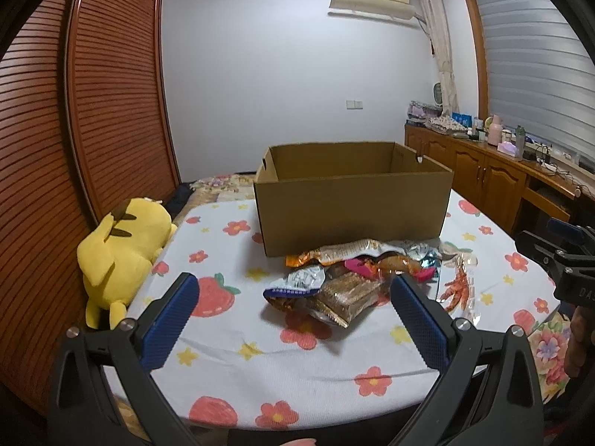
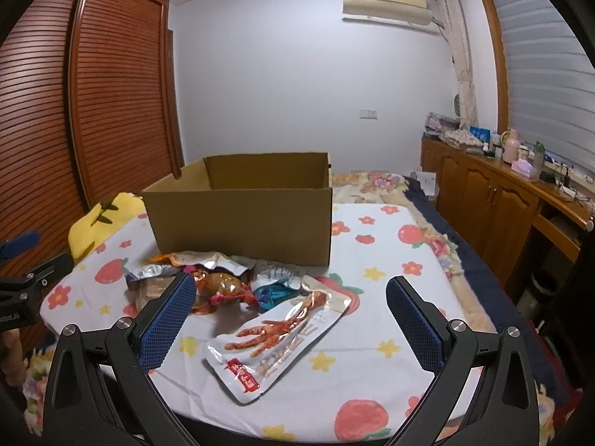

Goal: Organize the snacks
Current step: 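Grasp the clear wafer-cake pack with the left tool while the right tool grasps the white spicy-strip packet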

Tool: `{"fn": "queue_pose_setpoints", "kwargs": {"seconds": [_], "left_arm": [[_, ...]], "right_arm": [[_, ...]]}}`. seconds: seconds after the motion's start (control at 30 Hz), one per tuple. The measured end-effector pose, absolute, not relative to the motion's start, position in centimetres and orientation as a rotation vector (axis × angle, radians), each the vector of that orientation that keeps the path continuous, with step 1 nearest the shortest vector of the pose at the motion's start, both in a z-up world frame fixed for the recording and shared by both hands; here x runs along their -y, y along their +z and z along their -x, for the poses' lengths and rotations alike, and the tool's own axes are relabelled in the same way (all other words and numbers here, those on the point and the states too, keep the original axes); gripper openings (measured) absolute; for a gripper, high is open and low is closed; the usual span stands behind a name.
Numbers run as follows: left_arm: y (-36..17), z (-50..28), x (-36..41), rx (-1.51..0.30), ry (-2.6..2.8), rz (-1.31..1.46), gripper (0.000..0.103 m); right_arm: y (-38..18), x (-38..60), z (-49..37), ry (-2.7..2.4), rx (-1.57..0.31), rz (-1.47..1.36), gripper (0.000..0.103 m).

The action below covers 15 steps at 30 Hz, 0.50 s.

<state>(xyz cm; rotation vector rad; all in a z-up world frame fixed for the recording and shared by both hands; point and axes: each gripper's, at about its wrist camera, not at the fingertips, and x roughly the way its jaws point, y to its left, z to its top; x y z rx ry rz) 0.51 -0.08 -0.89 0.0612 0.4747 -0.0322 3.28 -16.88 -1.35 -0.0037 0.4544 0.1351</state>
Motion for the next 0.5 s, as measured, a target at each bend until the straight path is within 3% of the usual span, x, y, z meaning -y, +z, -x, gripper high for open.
{"fn": "queue_pose_setpoints", "kwargs": {"seconds": [0.5], "left_arm": [[-6.0,-4.0,-0.5,-0.599,-0.058,-0.020,0.103]], "right_arm": [[-8.0,17.4,-6.7,0.175,-0.643,-0.004,0.103]]}}
